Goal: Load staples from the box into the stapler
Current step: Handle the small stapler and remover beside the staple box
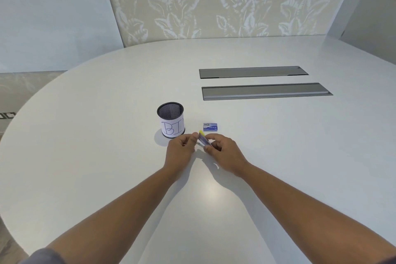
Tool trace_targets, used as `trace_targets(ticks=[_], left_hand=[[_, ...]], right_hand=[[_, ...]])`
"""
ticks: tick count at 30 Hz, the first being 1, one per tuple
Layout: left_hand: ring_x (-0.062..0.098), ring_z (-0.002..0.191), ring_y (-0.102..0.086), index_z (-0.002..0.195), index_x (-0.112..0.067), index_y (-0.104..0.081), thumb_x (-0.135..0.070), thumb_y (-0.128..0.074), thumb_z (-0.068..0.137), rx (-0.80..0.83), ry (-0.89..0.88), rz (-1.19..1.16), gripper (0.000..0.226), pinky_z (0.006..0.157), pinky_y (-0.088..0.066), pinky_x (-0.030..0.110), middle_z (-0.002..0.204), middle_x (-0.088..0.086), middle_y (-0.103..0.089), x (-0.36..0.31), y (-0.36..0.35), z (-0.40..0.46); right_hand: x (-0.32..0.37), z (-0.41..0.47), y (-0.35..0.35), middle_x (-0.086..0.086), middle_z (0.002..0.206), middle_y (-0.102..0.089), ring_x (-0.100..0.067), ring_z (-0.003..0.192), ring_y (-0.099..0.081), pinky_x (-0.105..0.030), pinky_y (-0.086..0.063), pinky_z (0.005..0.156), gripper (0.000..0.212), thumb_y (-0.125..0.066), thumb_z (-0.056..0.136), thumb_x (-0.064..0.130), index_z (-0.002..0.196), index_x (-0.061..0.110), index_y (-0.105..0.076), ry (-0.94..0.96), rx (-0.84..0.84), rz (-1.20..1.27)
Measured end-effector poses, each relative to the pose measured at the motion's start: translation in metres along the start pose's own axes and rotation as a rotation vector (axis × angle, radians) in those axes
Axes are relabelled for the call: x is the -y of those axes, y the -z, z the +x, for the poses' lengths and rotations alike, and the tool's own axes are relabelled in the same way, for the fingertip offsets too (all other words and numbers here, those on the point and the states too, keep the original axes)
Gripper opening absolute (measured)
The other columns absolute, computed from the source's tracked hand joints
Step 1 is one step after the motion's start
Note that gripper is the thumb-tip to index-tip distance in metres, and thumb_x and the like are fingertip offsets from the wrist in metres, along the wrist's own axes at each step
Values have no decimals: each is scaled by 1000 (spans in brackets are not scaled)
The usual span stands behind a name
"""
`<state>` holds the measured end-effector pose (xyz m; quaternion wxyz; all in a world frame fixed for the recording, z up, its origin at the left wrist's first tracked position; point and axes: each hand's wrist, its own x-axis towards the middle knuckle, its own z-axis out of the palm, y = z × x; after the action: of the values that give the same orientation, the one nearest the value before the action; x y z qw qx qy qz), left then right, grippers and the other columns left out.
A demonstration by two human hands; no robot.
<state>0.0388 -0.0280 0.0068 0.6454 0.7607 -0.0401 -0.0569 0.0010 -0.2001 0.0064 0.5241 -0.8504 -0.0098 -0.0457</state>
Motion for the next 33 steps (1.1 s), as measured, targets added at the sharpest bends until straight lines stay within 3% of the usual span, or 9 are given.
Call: trace_targets(ticks=[2, 6, 12, 16, 19, 23, 26, 30, 33], left_hand=[[6, 67, -64, 102, -24, -75, -33, -64, 97, 34, 48, -153, 15, 64, -52, 19, 86, -1, -73, 0, -2, 1], [16, 75, -64, 109, -11, -71, -11, -62, 98, 73, 132, -376, 14, 71, -56, 22, 89, 6, -72, 1, -8, 3], [17, 74, -66, 108, -7, -69, -15, -65, 97, 89, 193, -472, 14, 72, -56, 24, 89, 5, -72, 0, -10, 6], [22, 76, -70, 108, 0, -68, -19, -63, 98, 96, 192, -439, 22, 75, -61, 31, 94, 16, -76, -1, -13, 4], [28, 80, -71, 107, 3, -70, -24, -58, 101, 123, 177, -382, 30, 75, -62, 34, 98, 23, -76, -3, -15, 3], [35, 88, -73, 109, 1, -71, -27, -52, 104, 171, 175, -318, 35, 90, -59, 45, 101, 25, -75, -5, -15, 4], [37, 94, -74, 106, -4, -75, -25, -49, 105, 222, 142, -260, 33, 95, -57, 47, 99, 20, -77, -4, -14, 2], [43, 100, -71, 106, -7, -75, -26, -48, 105, 271, 112, -202, 33, 99, -54, 50, 101, 20, -77, -1, -14, 2], [40, 103, -72, 106, -7, -76, -24, -50, 105, 273, 126, -220, 31, 100, -54, 47, 103, 18, -77, -1, -14, 3]], right_hand=[[3, 2, -3, -13, 72, -63, -16, 60, -53, -30, -46, 62, 31, -64, 97, 19, 129, 23, -64, -47, 9, 115], [3, 4, -9, 10, 70, -60, -13, 62, -60, -38, -51, 68, 29, -58, 99, 14, 126, 21, -66, -96, -10, 279], [-1, 3, -8, -12, 79, -49, -23, 74, -53, -35, -51, 66, 53, -61, 99, 8, 146, 22, -44, -114, 4, 289], [-2, 3, -9, -17, 89, -54, -26, 81, -58, -37, -55, 70, 55, -64, 98, 11, 148, 21, -43, -99, 38, 286], [-3, 4, -8, -20, 91, -56, -28, 83, -60, -45, -57, 75, 56, -63, 98, 10, 149, 19, -42, -94, 46, 280], [-3, 4, -8, -22, 90, -59, -26, 81, -63, -45, -59, 77, 60, -63, 99, 11, 152, 19, -39, -87, 55, 248], [-4, 4, -8, -14, 81, -60, -22, 77, -62, -48, -58, 80, 62, -63, 99, 13, 154, 20, -36, -75, 66, 205], [-5, 4, -8, 8, 68, -57, -13, 71, -58, -37, -54, 75, 64, -63, 99, 14, 156, 22, -34, -56, 77, 177], [-5, 4, -7, 12, 65, -55, -11, 68, -57, -35, -53, 74, 65, -63, 99, 15, 156, 22, -33, -44, 81, 145]])
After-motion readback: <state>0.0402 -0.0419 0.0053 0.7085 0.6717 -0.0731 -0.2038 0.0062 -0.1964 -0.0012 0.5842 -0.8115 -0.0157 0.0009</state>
